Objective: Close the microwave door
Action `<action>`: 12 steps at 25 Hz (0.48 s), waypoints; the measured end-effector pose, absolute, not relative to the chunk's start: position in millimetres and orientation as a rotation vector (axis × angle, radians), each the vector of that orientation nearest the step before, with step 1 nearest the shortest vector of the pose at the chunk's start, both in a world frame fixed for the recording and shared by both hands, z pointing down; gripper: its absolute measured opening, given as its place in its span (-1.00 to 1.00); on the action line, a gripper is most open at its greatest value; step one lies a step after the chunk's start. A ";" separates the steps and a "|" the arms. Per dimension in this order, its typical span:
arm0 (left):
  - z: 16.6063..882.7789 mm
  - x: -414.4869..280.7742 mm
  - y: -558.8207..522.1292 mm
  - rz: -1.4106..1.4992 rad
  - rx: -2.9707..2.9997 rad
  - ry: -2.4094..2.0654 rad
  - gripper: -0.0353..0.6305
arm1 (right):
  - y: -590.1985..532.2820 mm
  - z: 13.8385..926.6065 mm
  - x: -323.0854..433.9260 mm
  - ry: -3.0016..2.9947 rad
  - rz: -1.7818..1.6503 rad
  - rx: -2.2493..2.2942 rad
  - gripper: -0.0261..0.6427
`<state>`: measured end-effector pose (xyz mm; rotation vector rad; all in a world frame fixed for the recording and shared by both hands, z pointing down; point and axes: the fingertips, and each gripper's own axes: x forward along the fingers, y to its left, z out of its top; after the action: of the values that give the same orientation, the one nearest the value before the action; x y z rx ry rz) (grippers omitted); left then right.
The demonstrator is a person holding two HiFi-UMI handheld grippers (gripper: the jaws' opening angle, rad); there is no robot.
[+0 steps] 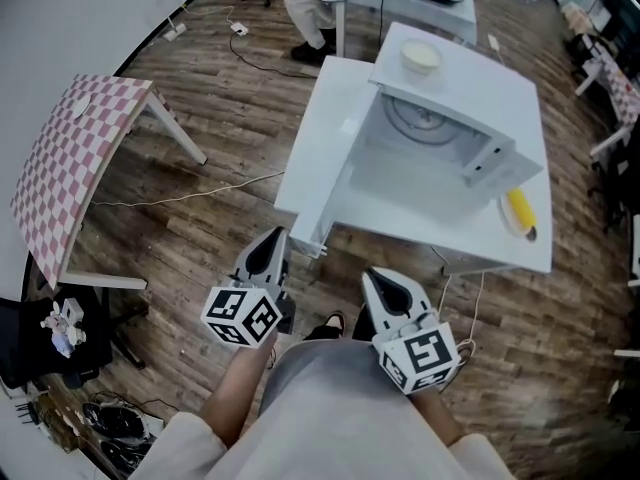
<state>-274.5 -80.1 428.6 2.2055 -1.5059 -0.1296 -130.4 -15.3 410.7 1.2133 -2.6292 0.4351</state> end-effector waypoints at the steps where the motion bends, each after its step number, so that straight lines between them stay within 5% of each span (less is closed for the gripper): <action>1: 429.8 -272.8 -79.9 -0.127 2.206 -1.498 -0.84 | -15.5 411.3 -130.0 -2.627 0.438 1.217 -0.85; 12: 433.1 -257.3 -74.8 -0.121 2.216 -1.428 -0.84 | -17.4 412.7 -127.9 -2.622 0.451 1.234 -0.85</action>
<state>-257.3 -74.8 433.1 2.2156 -1.4279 -0.1214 -127.9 -17.4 412.7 1.2341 -2.6219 0.4508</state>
